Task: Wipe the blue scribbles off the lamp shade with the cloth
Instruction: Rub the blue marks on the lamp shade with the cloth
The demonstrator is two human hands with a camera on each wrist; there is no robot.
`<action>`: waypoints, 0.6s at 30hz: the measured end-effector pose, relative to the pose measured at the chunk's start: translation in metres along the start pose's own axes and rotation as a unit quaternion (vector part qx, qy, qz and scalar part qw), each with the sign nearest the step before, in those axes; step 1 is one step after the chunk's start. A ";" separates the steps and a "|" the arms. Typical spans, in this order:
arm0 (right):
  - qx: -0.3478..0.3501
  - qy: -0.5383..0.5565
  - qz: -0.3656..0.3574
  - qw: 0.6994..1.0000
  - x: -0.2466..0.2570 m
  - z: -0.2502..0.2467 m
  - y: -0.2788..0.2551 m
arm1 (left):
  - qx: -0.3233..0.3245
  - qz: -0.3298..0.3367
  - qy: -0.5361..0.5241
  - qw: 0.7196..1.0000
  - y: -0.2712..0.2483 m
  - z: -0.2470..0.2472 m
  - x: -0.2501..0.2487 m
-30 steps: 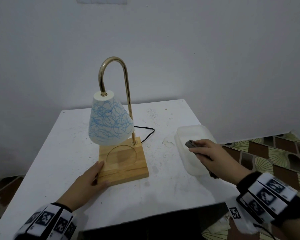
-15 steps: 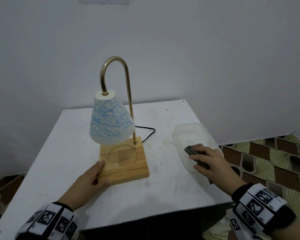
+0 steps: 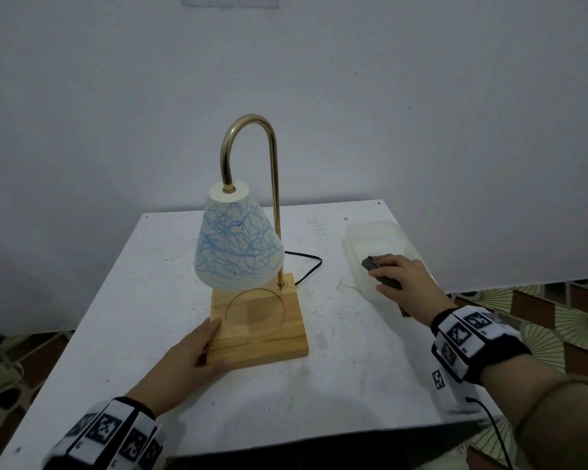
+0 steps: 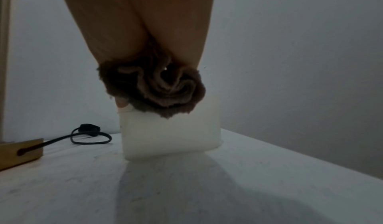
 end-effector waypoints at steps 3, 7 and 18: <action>0.003 0.000 0.004 1.000 0.001 -0.002 0.005 | 0.008 0.007 0.007 1.000 0.003 -0.001 0.001; -0.016 0.013 -0.001 1.000 0.004 -0.003 0.003 | 0.023 0.017 0.013 1.000 0.005 -0.004 0.001; -0.112 0.339 -0.061 0.932 0.077 -0.021 -0.035 | 0.025 0.009 0.088 0.996 0.014 -0.003 -0.010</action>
Point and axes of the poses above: each hand's wrist, its own y-axis towards the middle knuckle, its own z-axis out of the palm, x = y × z, the point moved 5 cm from there along y, towards the middle knuckle, and after that the axes turned 12 degrees about x, right-handed, at the moved point
